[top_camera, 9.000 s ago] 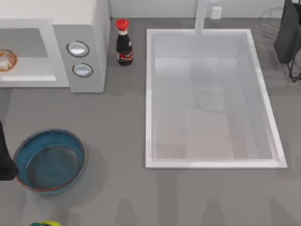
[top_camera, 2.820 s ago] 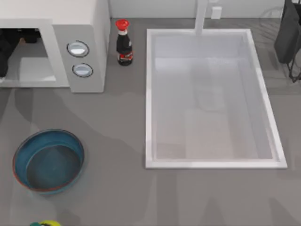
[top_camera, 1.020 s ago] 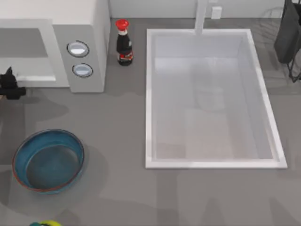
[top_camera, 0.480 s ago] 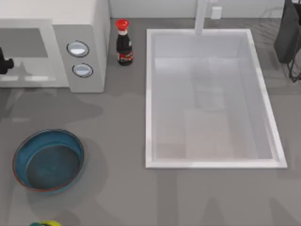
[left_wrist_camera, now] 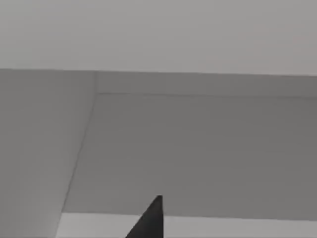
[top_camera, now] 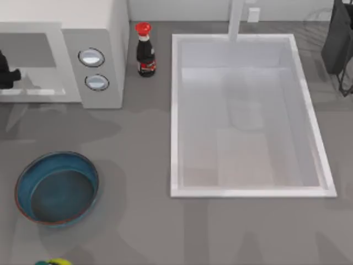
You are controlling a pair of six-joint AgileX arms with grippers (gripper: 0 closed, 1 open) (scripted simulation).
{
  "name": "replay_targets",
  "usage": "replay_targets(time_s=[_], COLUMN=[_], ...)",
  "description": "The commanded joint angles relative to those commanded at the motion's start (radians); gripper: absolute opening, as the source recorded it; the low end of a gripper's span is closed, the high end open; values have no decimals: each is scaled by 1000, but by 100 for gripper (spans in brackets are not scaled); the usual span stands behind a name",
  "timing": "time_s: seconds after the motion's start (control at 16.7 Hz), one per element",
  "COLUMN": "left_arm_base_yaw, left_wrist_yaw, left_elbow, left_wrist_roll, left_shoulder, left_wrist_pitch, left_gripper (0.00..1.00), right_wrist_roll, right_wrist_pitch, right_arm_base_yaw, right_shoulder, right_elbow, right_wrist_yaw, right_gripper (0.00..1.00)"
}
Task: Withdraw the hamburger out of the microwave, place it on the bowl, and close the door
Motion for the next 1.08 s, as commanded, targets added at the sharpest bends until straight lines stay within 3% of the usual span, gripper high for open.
replay_targets(time_s=[0.12, 0.3, 0.84, 1.08], left_arm_base_yaw=[-48, -156, -649, -863], left_wrist_yaw=[-94, -303, -1089, -1291], left_elbow=[-13, -37, -141, -185], left_wrist_roll=[-68, -232, -989, -1277], left_shoulder=[-2, -4, -67, -113], left_wrist_pitch=[-51, -160, -642, -848], left_gripper=[0, 0, 0, 0], right_wrist_roll=[0, 0, 0, 0], right_wrist_pitch=[0, 0, 0, 0], right_arm_base_yaw=[0, 0, 0, 0], right_shoulder=[0, 0, 0, 0], right_elbow=[0, 0, 0, 0], right_wrist_yaw=[0, 0, 0, 0], right_gripper=[100, 100, 100, 100])
